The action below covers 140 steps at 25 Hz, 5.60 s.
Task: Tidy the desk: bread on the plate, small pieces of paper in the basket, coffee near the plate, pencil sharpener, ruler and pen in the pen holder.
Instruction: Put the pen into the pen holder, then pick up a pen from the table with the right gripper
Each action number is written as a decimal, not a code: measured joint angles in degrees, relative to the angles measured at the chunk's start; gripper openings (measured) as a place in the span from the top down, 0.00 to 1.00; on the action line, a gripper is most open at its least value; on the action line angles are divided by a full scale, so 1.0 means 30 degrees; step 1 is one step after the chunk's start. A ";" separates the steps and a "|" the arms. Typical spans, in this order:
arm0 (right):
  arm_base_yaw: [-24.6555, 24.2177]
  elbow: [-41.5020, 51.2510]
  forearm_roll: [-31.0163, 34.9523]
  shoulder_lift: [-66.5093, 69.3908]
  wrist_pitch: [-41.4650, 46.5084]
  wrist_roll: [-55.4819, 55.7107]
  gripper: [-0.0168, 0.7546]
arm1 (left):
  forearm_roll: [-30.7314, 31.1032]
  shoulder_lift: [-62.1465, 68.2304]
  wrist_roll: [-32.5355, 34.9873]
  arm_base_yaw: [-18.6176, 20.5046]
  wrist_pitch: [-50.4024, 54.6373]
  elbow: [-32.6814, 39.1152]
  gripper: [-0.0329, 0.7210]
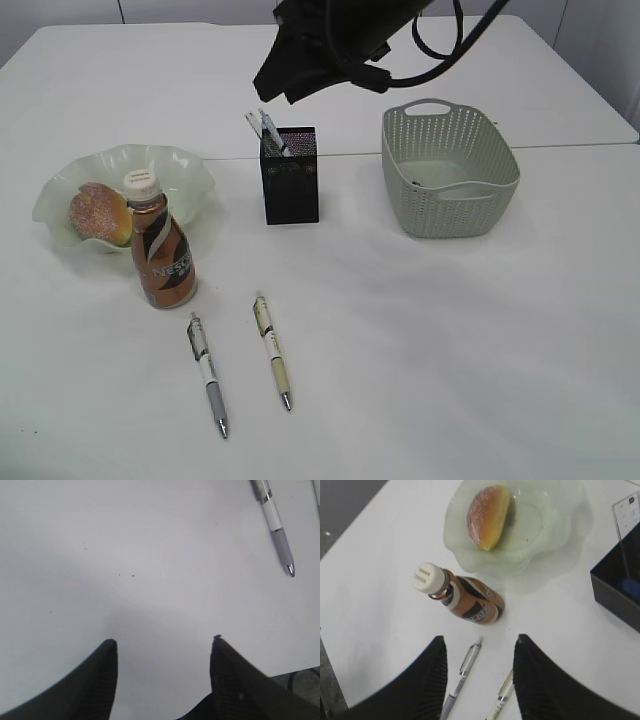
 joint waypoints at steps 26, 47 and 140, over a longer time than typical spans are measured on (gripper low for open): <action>0.5503 0.6435 -0.7987 0.1230 0.0008 1.3776 0.62 | -0.0119 0.0000 0.0000 0.0000 -0.0687 0.0000 0.38; 0.6155 0.6398 -0.9840 0.2127 -0.3311 1.5236 0.62 | -0.0154 0.0000 0.0000 0.0000 -0.1029 0.0000 0.38; 0.5342 0.6208 -0.8020 0.2682 -0.1656 0.7983 0.90 | -0.0154 0.0000 0.0000 0.0000 -0.1983 0.0000 0.38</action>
